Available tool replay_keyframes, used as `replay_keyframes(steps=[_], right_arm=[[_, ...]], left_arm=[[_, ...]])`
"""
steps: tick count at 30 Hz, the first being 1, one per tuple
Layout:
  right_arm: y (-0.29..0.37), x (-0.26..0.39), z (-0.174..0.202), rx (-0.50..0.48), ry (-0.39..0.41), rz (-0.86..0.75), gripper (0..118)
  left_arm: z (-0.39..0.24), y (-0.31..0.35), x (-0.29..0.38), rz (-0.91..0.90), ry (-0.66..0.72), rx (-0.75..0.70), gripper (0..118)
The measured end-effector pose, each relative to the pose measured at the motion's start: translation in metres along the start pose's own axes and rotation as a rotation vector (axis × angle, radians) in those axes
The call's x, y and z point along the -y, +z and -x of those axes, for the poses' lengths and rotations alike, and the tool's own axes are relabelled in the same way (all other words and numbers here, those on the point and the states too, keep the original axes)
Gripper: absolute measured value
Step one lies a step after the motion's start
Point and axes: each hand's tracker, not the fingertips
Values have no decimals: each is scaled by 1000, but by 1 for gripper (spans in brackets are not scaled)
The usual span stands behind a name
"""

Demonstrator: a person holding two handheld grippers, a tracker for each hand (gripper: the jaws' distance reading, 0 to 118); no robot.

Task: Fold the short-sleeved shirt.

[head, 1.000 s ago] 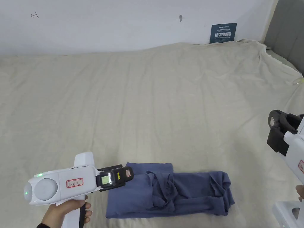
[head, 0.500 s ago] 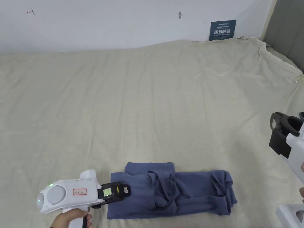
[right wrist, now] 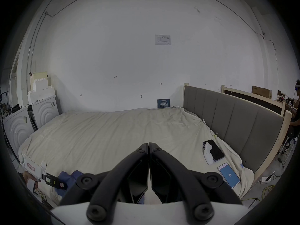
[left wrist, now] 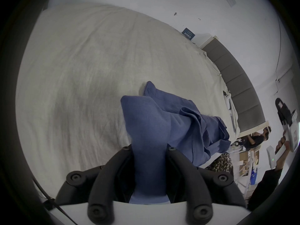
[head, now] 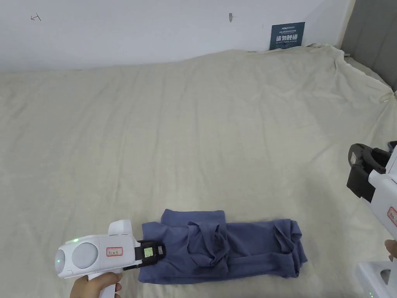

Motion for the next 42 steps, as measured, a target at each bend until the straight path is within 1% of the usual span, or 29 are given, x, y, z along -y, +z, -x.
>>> replay_keyframes(steps=[5, 7, 15, 19, 21, 25, 31, 33, 38, 42], right_arm=[[-3, -5, 4, -16, 0, -10, 0], [-4, -7, 6, -23, -2, -18, 0], [-11, -6, 16, -65, -8, -24, 0], [-12, -4, 21, -83, -12, -20, 0], [-12, -4, 21, -88, -11, -19, 0], [-10, -5, 21, -91, -3, -20, 0], [-4, -7, 15, -79, -11, -32, 0], [-3, -7, 12, -76, -16, -34, 0], [0, -5, 6, -61, -19, -33, 0], [3, -2, 1, -46, -23, -29, 0]], left_arm=[[2, 34, -9, -30, 31, 3, 23], [11, 53, -11, -64, 31, -44, 23], [66, 130, -14, -81, 69, -239, 23], [59, 141, -17, -80, 51, -273, 23], [38, 142, -18, -75, 25, -265, 23], [5, 126, -31, -51, -44, -256, 23], [-67, 84, -43, 15, -189, -155, 23], [-92, 62, -46, 56, -239, -147, 23], [-139, -1, -38, 184, -359, -147, 23], [-162, -57, -22, 275, -450, -234, 23]])
